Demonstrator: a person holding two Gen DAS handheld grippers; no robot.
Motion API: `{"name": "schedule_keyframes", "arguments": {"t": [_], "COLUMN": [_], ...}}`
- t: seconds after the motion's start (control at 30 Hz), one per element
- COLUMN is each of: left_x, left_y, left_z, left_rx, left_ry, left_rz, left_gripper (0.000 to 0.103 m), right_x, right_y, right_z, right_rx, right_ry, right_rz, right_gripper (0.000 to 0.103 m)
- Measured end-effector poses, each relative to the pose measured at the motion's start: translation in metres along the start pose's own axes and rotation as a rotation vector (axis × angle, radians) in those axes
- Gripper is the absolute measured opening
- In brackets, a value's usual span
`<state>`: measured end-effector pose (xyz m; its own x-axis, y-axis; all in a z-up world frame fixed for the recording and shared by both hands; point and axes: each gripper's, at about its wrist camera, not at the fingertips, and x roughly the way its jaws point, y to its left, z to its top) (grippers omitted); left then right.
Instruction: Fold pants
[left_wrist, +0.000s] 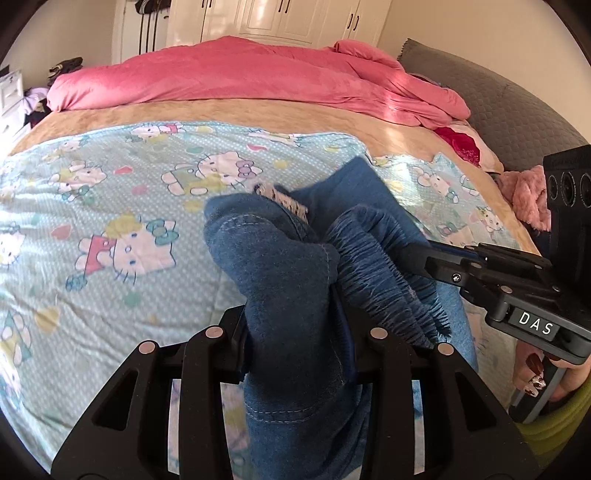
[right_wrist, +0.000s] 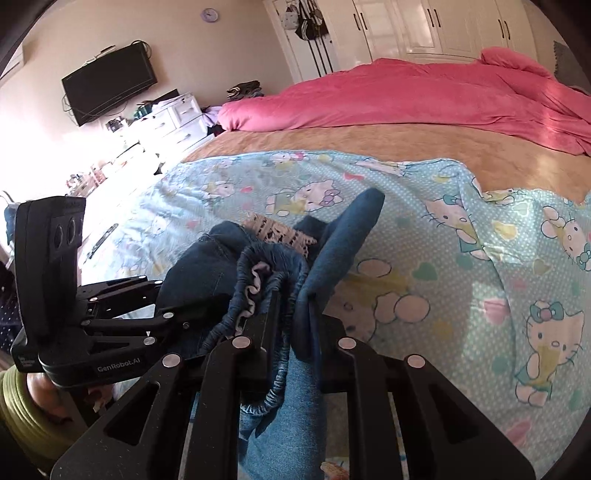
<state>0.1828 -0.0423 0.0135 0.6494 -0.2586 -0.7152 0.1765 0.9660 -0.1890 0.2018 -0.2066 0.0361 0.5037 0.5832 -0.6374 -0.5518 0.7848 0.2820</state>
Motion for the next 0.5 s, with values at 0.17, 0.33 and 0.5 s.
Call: {"name": "schedule_keyframes", "arguments": {"t": [0.17,0.33,0.5], "left_x": [0.012,0.018,0.024], "left_y": [0.005,0.012,0.019], "left_z": [-0.005,-0.013,-0.019], "left_rx": [0.002,-0.006,-0.025], "left_ry": [0.017,0.046,0.071], "left_rz": [0.025,0.051,0.064], "left_gripper": [0.036,0.054,0.063], "right_x": [0.013,0.02,0.03], "right_y": [-0.006,-0.016,-0.029], "right_z": [-0.006,-0.022,-0.034], "right_rx": [-0.022,-0.003,0.013], "right_ry": [0.027,0.066,0.127], "right_rz": [-0.103,-0.189,-0.259], "right_gripper": [0.015,0.051,0.057]}}
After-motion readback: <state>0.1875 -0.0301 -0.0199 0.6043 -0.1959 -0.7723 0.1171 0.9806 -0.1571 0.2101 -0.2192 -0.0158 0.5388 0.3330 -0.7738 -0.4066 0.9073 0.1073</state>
